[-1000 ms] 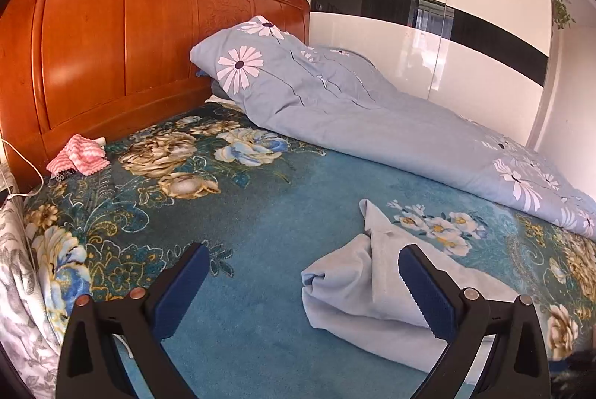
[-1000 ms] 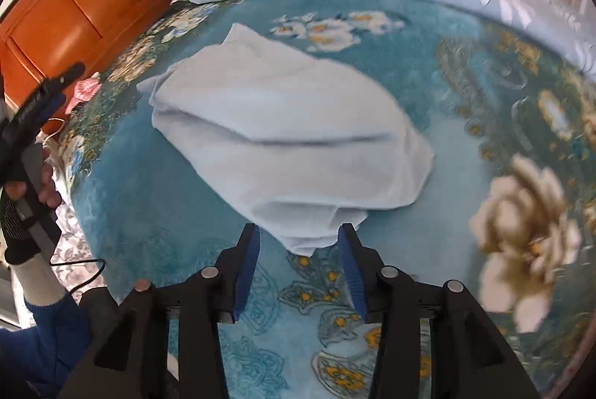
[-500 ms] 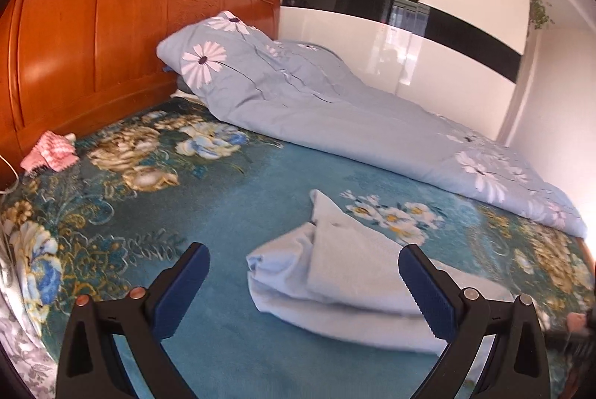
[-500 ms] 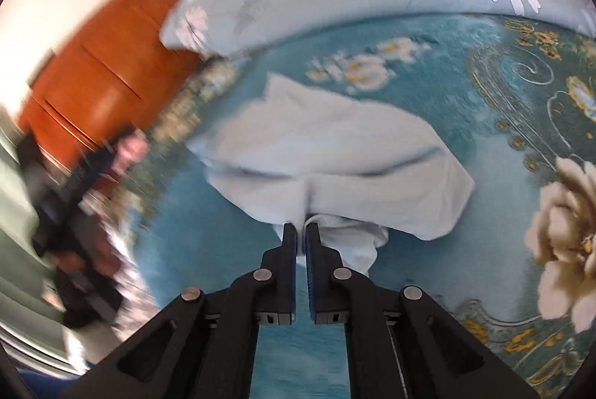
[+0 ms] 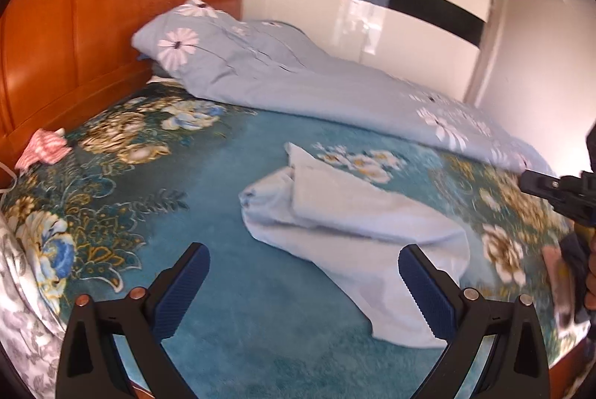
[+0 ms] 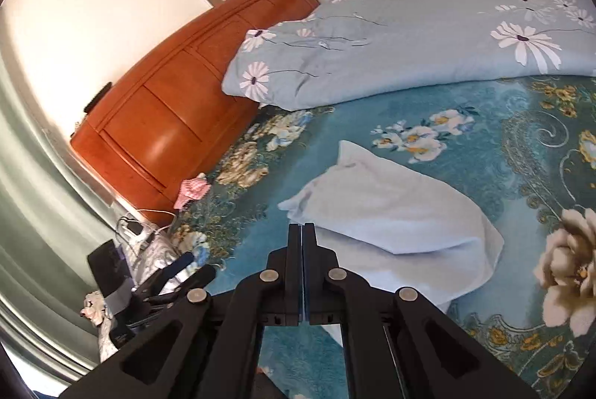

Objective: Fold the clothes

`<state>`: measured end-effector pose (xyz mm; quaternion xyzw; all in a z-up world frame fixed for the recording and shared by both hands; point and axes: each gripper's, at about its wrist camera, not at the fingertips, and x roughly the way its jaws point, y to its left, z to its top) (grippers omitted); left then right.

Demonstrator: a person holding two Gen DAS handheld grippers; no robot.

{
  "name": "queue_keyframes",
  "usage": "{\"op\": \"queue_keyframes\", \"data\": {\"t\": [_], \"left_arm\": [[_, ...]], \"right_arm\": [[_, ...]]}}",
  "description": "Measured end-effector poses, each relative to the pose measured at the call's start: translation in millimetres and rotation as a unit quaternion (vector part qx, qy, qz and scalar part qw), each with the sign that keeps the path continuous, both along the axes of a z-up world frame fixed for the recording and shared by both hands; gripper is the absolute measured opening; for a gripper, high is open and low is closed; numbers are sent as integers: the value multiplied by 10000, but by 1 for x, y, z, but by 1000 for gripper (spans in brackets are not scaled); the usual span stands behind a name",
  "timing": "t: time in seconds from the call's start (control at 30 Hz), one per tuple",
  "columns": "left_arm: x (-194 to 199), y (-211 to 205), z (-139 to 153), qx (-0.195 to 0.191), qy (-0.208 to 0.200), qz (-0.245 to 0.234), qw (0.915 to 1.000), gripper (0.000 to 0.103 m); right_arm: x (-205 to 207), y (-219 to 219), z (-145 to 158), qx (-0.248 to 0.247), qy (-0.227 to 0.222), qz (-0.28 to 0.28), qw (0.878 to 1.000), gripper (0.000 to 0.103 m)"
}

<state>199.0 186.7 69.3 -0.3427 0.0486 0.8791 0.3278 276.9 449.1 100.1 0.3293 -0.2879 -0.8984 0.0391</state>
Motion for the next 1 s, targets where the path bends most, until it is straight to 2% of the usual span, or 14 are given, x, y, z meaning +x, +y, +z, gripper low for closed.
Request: {"op": "queue_keyframes", "data": {"t": [0.1,0.2,0.3,0.4,0.43,0.5,0.57,0.67,0.7,0.73,0.77,0.8,0.87,1.0], "left_arm": [[11,29,-25,-420,-27,-485,9979,103],[7,47,-52,-710,-176,-473,9962,103],[-5,48,-67,-885,-237,-233,9955,103],[-23,28,-70,-969,-212,78,9950,103],[-28,18,-69,-973,-207,185,9949,103],[-38,-2,-68,-961,-208,398,9944,103],[-46,-21,-70,-930,-272,580,9936,103],[-53,-37,-76,-939,-348,694,9926,103],[-55,-39,-78,-947,-336,679,9926,103],[-57,-40,-79,-955,-313,649,9928,103],[-59,-40,-79,-969,-285,591,9931,103],[-61,-37,-78,-989,-237,502,9935,103],[-65,-28,-76,-1036,-106,285,9941,103],[-68,5,-68,-1295,395,-397,9900,103]], "right_arm": [[18,24,-38,156,-513,-434,9976,1],[40,35,-84,160,-1067,-710,9916,4],[46,-2,-107,834,-1226,-178,9888,7],[31,-46,-120,1070,-1066,664,9863,62],[25,-61,-124,1134,-957,935,9845,62],[5,-87,-133,1544,-884,1312,9753,62],[-13,-106,-145,1897,-1038,1524,9644,62],[-28,-118,-158,2506,-1259,1502,9480,61],[-29,-117,-160,2690,-1345,1411,9432,46],[-31,-116,-163,2874,-1430,1320,9378,21],[-33,-115,-165,3055,-1514,1228,9320,8],[-31,-101,-159,2742,-1480,1151,9432,3],[-27,-67,-142,2306,-1326,775,9608,3],[-15,14,-99,1851,-842,-444,9781,3]]}}
